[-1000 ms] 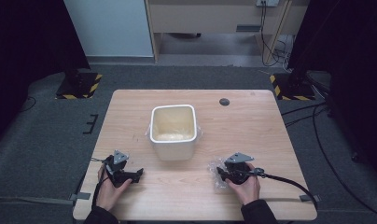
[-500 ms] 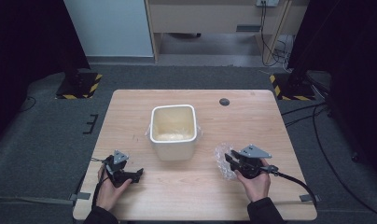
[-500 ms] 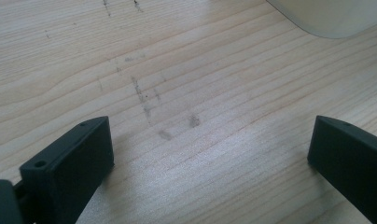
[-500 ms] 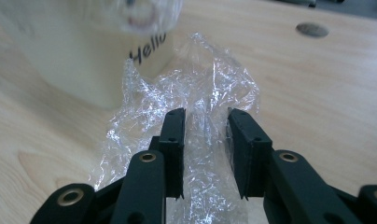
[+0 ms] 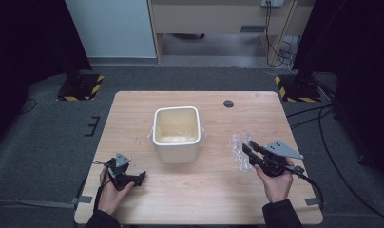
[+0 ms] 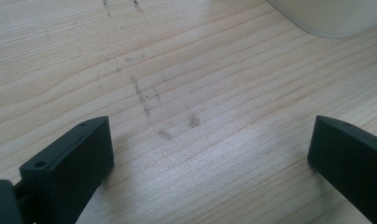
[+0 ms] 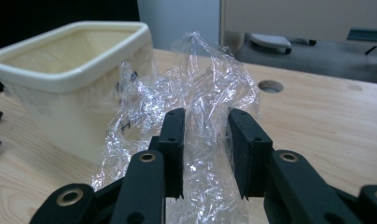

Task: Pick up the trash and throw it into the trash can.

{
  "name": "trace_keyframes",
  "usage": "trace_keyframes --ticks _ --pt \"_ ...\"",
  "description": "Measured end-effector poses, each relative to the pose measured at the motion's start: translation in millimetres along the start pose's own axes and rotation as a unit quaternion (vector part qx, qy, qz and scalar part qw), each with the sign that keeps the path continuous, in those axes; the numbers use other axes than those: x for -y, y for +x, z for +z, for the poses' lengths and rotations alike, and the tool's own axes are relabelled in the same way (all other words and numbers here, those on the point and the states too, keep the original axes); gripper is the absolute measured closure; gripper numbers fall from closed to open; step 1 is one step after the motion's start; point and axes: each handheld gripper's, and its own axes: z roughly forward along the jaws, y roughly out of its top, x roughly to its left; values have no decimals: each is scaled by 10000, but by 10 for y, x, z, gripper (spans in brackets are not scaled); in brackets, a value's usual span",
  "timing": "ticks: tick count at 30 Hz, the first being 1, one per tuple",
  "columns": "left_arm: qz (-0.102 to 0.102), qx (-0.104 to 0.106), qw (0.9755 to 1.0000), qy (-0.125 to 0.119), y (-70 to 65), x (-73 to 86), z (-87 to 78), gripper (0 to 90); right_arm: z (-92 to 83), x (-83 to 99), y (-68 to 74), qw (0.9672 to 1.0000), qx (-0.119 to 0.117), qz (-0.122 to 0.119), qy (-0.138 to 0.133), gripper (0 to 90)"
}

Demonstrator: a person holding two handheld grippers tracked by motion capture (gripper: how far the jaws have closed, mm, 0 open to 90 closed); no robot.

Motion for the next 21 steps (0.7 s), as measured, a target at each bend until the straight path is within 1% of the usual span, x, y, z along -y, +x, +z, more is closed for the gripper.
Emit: trace_keyframes --ticks 3,5,7,9,11,13,15,19,21 --pt "0 0 10000 0 0 0 0 0 -53 -67 3 9999 -53 21 -150 680" --pt "0 1 10000 1 0 0 0 0 -95 -108 -8 9996 -104 78 -261 682" --pt "0 0 10000 0 0 0 0 0 -130 -149 -15 9993 -72 67 -354 684" --pt "-1 0 10000 0 0 0 0 0 -156 -197 -26 9988 -100 115 -474 685" --pt "-1 0 10000 0 0 0 0 0 -174 -245 -28 9984 -119 115 -534 684" --pt "-7 -4 10000 0 -2 -1 1 0 -179 -281 -21 9978 -183 184 -618 685" --pt "-11 -6 10000 0 -2 -1 1 0 -177 -310 -15 9976 -184 133 -655 687" --pt "-11 -7 10000 -1 -2 -1 2 0 -161 -383 -20 9967 -192 171 -768 692" --pt "-13 -7 10000 -1 -3 -1 2 0 -151 -428 -17 9958 -233 229 -858 694"
